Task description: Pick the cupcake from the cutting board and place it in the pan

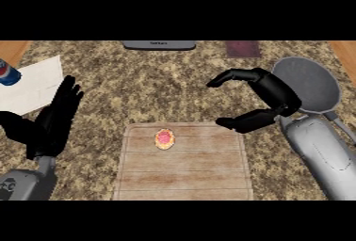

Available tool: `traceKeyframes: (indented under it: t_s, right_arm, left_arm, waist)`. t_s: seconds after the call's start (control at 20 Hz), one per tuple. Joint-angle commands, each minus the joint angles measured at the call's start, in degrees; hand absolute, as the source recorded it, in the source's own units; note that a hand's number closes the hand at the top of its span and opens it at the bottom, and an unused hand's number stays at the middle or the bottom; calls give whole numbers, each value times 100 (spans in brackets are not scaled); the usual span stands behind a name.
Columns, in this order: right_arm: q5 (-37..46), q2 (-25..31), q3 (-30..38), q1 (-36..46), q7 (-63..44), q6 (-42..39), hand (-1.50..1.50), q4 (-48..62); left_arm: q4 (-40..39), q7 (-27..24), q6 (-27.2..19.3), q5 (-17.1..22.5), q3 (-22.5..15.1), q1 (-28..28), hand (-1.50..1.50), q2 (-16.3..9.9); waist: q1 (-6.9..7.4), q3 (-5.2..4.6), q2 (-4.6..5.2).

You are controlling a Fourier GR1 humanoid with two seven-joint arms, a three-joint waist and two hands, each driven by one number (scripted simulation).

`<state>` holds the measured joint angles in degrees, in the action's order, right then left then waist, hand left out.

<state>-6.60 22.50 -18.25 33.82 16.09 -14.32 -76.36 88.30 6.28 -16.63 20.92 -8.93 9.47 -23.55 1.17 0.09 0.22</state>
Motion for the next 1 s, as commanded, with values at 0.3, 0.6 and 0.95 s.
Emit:
traceKeyframes:
  t_s: [0.3,0.6,0.95]
  right_arm:
    - [1154,129,-230,1192,176,-630,-150,321]
    - [2207,-221,-1106,2246,-757,-745,-150,516]
    - [2872,-726,-1775,2760,-1351,-1481,-150,908]
  left_arm:
    - [-64,346,217,39,271,222,0,7]
    - [-161,224,29,-179,56,154,0,259]
    - [90,406,172,-191,136,66,0,135]
  waist:
    - [-87,-11,-23]
    - [-50,-18,-19]
    - [-20,-14,-38]
